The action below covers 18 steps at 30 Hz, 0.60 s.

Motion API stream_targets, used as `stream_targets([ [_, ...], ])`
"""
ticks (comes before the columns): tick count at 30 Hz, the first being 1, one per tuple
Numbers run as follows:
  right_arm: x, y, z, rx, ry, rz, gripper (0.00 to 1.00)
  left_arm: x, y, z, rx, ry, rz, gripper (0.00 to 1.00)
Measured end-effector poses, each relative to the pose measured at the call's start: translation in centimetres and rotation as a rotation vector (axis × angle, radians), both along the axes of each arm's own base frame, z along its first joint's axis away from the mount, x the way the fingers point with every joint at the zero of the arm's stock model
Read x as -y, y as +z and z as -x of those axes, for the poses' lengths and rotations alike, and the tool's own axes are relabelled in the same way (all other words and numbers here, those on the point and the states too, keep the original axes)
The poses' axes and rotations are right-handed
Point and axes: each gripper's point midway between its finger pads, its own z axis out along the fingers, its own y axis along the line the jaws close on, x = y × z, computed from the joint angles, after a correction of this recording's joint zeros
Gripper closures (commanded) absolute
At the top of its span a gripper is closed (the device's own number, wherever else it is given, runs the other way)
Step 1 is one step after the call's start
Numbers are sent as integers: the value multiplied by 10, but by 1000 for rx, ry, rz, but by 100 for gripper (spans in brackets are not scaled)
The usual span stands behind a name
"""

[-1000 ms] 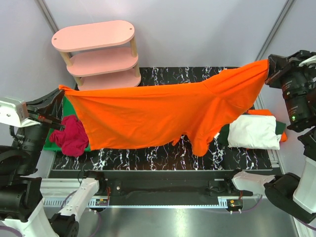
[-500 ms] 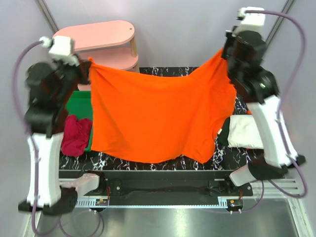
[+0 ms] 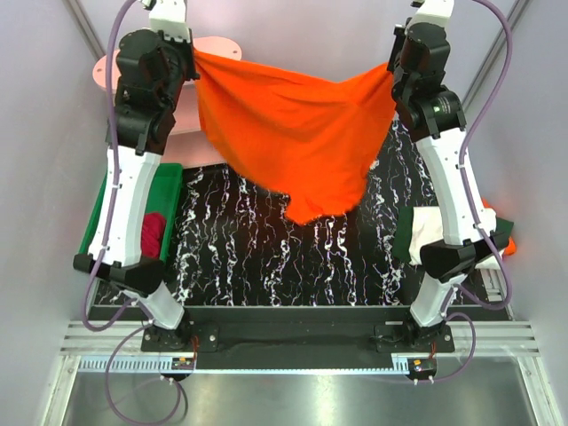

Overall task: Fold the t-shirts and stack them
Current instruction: Flatten out the tshirt

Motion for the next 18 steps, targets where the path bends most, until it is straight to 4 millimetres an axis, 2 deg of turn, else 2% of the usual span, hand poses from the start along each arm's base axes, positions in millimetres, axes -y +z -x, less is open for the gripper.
stream_targets([
  [4,-5,7,10,20,16,0,100,2,19,23,50,4,15,100],
  [8,-19,-5,39,-7,56,47,100,9,10,69,31,-34,21,100],
  [11,-38,-18,81,-25,113,98,100,6,0,107,13,-68,40,100],
  [14,-51,-21,131,-12,178,128,100,-13,-12,153,2,-75,44,100],
  [16,-52,-12,167,21,210,143,100,-25,-7,186,35,-91,55,100],
  [18,-52,11,202,88,230,144,100,-33,6,218,92,-117,74,100],
])
